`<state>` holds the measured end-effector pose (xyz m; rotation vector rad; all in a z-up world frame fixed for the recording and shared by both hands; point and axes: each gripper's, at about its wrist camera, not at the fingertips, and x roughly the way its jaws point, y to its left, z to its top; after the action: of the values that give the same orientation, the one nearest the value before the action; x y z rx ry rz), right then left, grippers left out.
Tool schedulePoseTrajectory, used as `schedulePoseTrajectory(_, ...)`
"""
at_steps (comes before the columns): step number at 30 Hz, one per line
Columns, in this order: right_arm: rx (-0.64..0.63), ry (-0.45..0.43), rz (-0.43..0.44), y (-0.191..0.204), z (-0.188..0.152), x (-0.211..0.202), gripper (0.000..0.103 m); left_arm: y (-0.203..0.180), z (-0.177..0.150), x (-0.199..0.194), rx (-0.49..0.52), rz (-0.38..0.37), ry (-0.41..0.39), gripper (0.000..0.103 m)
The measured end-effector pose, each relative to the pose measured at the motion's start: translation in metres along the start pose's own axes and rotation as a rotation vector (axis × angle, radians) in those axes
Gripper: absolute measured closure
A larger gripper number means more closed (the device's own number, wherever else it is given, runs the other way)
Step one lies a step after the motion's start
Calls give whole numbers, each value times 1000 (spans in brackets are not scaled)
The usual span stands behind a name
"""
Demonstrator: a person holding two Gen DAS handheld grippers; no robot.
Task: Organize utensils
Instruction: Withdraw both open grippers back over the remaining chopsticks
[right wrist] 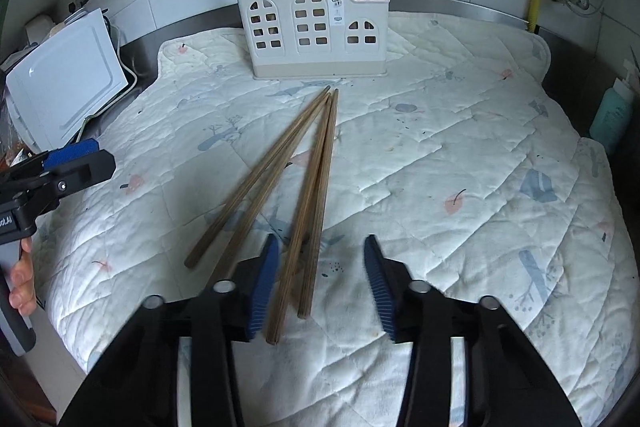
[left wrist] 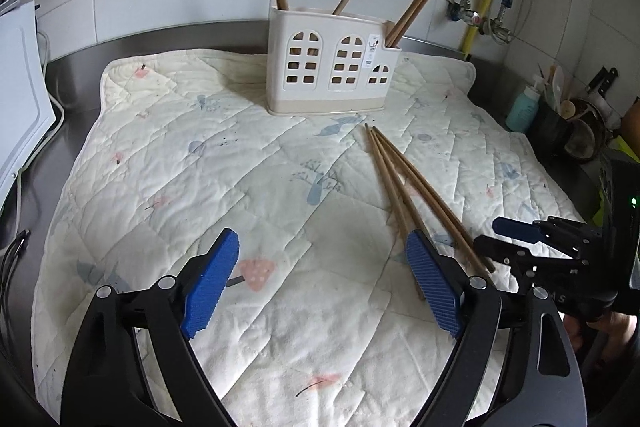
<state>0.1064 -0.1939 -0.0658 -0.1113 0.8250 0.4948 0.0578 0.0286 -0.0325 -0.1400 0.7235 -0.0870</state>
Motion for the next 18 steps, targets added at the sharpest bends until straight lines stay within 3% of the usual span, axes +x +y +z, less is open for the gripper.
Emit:
schedulePoseTrajectory(8, -10, 26, -8, 2, 4, 8, 88, -2, -5, 5, 1, -7, 14, 18)
schedulePoseTrajectory(18, -18, 52, -16, 4, 7, 20, 94, -14, -10, 10, 31, -26, 34, 18)
